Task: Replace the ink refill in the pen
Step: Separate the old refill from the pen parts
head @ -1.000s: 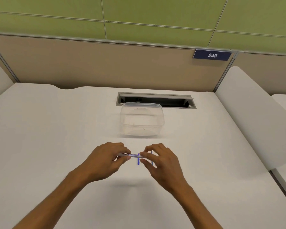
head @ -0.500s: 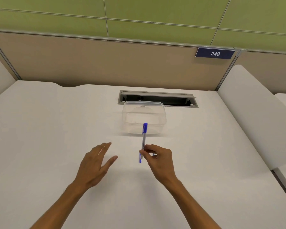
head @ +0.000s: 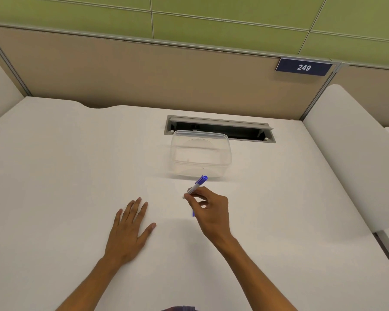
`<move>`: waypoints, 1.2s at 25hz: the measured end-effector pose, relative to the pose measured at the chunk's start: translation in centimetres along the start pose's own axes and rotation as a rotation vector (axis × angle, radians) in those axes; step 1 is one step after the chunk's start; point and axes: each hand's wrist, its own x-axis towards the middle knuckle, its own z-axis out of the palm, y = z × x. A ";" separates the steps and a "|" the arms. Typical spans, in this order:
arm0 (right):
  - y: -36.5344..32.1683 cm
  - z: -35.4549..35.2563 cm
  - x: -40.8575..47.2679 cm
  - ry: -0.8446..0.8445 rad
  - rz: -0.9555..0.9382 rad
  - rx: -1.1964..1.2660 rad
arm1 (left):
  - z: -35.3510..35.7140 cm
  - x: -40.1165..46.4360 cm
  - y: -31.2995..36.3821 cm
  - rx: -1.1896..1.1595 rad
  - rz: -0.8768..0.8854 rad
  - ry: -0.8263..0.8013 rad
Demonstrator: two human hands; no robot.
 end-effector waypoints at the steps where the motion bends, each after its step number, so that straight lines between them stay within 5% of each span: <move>1: 0.2 0.5 -0.2 -0.001 -0.013 -0.018 | 0.0 0.0 0.0 0.001 0.002 0.008; 9: 4.4 3.5 -2.6 -0.238 0.084 -0.368 | 0.3 0.1 -0.1 0.011 0.010 0.031; 30: 3.7 3.3 -2.0 -0.208 0.007 -0.371 | 0.3 0.1 -0.1 0.002 0.018 0.054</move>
